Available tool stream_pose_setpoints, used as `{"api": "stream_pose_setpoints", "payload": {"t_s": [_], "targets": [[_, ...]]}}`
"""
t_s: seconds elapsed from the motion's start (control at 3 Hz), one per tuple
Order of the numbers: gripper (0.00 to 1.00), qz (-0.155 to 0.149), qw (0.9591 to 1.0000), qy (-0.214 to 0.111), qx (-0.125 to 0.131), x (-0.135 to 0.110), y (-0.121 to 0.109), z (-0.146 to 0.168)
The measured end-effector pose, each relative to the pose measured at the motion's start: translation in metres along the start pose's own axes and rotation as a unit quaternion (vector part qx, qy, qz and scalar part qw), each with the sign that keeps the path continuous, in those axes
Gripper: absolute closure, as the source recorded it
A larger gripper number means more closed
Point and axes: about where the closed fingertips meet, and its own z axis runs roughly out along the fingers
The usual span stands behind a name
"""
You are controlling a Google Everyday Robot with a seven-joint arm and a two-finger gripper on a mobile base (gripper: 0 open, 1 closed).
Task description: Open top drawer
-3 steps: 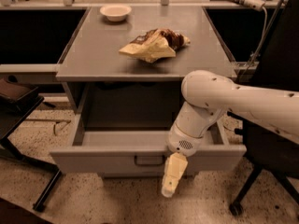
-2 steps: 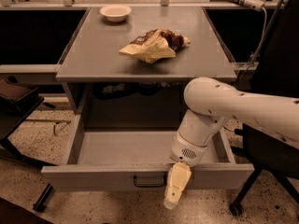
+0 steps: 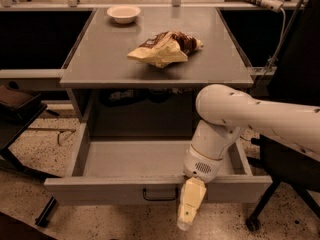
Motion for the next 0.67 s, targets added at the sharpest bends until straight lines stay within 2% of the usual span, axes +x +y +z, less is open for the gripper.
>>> {"api": "stream_pose_setpoints", "payload": {"t_s": [0.33, 0.67], "targets": [[0.0, 0.014, 0.9997, 0.011, -0.014, 0.006, 0.016, -0.001], [0.0, 0.05, 0.9982, 0.025, -0.021, 0.024, 0.055, -0.016]]}}
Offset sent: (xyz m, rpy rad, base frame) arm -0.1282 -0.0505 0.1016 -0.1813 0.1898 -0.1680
